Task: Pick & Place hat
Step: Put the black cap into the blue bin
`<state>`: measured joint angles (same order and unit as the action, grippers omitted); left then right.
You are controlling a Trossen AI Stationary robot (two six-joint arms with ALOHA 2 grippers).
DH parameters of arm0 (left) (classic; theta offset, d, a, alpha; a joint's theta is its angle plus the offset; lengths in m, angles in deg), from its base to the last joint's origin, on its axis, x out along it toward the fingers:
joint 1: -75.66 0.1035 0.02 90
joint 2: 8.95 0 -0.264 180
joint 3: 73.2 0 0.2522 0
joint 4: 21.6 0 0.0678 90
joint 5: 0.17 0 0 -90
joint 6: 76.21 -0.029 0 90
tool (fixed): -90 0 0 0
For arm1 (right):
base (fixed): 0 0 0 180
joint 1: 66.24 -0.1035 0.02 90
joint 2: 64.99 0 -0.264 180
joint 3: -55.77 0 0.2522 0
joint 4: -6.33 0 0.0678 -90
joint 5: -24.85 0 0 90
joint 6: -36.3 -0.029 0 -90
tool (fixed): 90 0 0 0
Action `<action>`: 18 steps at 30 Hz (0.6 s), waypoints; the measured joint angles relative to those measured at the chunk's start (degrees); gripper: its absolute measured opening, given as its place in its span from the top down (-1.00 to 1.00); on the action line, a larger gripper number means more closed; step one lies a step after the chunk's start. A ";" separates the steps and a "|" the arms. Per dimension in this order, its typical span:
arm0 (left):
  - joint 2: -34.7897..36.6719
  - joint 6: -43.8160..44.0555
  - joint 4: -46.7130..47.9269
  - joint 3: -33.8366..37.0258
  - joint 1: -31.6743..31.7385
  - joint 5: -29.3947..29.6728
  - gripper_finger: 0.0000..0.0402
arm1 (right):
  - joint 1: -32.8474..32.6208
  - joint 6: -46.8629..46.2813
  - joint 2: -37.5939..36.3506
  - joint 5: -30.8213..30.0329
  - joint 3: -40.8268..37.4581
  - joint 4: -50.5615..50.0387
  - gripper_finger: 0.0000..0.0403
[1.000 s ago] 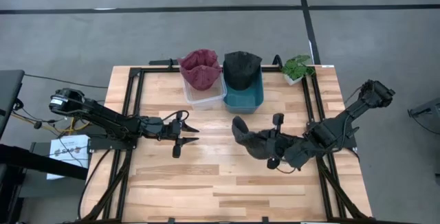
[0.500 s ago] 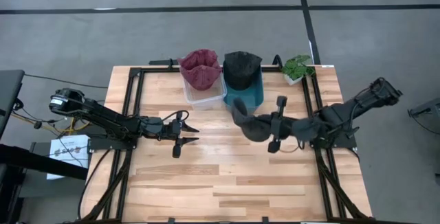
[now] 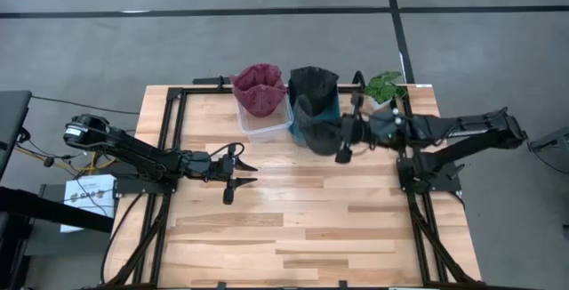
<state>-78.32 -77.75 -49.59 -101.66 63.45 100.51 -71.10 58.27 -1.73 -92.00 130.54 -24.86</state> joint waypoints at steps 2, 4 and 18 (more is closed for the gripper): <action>0.00 -0.04 -0.15 0.00 -0.02 0.00 0.33 | 3.38 1.03 0.00 1.63 0.00 0.65 1.00; 0.00 -0.12 -0.19 0.00 -0.02 0.00 0.33 | 7.10 1.69 0.02 4.48 0.00 1.28 1.00; 0.00 -0.15 -1.27 0.00 0.27 0.00 0.33 | 26.52 2.10 7.06 20.11 0.00 5.29 1.00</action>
<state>-78.32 -77.90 -50.86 -101.66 63.72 100.51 -44.57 60.37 5.33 -71.90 130.54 -19.57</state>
